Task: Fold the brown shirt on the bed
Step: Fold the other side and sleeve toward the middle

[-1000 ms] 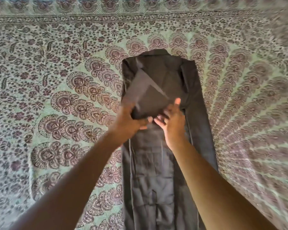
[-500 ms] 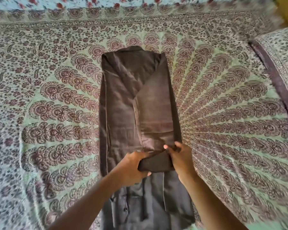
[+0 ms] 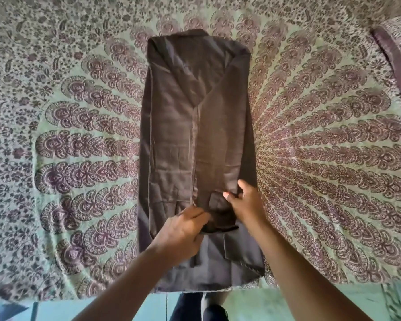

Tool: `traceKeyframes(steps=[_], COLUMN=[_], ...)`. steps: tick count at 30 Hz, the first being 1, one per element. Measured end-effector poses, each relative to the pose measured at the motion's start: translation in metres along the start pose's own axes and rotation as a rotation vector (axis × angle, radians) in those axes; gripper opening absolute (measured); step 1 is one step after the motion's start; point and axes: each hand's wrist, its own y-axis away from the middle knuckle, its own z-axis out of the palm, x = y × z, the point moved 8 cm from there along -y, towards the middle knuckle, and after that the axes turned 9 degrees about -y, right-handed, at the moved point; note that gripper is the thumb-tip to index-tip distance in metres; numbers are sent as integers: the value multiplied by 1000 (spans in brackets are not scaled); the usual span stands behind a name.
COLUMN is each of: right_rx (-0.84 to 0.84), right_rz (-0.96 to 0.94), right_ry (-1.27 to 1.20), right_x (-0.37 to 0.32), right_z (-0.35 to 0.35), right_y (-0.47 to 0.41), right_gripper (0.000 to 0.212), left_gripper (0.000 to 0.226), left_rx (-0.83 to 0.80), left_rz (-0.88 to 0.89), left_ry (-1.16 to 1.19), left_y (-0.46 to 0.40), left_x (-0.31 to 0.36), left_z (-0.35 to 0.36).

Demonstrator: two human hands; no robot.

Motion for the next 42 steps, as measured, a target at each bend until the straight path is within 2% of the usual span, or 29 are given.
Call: traceKeyframes(steps=[3,6,7,11,13,15,17,20,21,25,28,32,37,40,42], right_rx=[25,31,29,11,11,39,101,201,223,264,279,284,347,375,361], right_rz=[-19,-16,-10,-26,-15,-45,-60,-73,-83,-141,-171,-251,-281,-302,-321], right_ry=[-5,38,54,111,139,195,173,46,19,-39,-66,-80,-139,-199,-209], right_x=[3,7,8,0,-7,-15,-29,-45,-50,-70,-95,-139,-196,-228,-251], right_z=[4,6,6,2,1,-5,-14,-31,-35,-47,-56,-65,-75,-75,-72], right_y=[4,8,10,24,27,28,24,1,-10,-68,-120,-188,-271,-319,-342], right_gripper=[58,46,43,59,53,33,36,22,20,37,38,35,31,39,35], left_gripper=[44,49,53,78,76,71,52,18,17,24,28,37,20,20,20], left_rx=[103,147,128,-89,-120,-107,-17,194,265,472,506,450,597,608,587], left_rz=[100,135,130,133,138,129,110,-5,-78,-314,-422,-533,-552,-591,-605], left_ry=[-72,-76,-64,-84,-135,-148,-58,56,65,42,-12,-102,-214,-258,-287], left_y=[8,17,19,32,37,37,28,-8,-25,-108,-177,-241,-243,-244,-247], left_x=[6,4,2,2,4,4,3,-15,-27,-73,-97,-126,-136,-136,-137], left_z=[4,11,15,41,42,37,21,-6,-14,-56,-77,-78,-60,-54,-55])
